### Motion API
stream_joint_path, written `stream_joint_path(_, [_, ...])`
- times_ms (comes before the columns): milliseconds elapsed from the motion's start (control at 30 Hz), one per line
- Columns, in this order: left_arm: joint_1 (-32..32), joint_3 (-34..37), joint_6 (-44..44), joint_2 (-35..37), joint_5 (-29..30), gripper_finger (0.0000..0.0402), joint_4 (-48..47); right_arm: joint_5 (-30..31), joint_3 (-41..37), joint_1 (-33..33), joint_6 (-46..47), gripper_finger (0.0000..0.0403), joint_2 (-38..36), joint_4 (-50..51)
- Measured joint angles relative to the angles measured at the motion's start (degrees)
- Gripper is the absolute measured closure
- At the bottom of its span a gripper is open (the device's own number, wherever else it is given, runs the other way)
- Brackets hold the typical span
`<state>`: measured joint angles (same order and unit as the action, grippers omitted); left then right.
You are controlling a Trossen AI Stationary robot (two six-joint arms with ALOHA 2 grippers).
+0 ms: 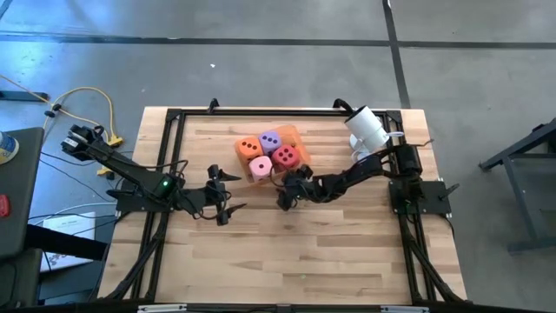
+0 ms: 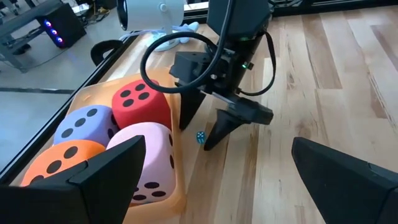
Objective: Pick & Place Dice
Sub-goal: Put the light blue dice in the orange bin
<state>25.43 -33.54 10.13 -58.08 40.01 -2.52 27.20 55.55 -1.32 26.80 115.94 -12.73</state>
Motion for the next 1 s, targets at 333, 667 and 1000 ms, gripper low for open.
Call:
stream_joint_path(333, [0.0, 0.0, -0.01, 0.0, 0.02, 0.0008, 0.0, 0.77, -0.02, 0.11, 2.35, 0.0202, -0.02, -0.17])
stream_joint_path(667, [0.0, 0.0, -0.02, 0.0, 0.02, 0.0008, -0.02, 0.01, -0.02, 0.1, 1.92, 0.0312, -0.11, 0.35])
stream_joint_path(1000, [0.0, 0.0, 0.28, 0.0, -0.03, 0.0008, -0.02, -0.26, 0.0, -2.94, -0.01, 0.0348, -0.45, 0.84])
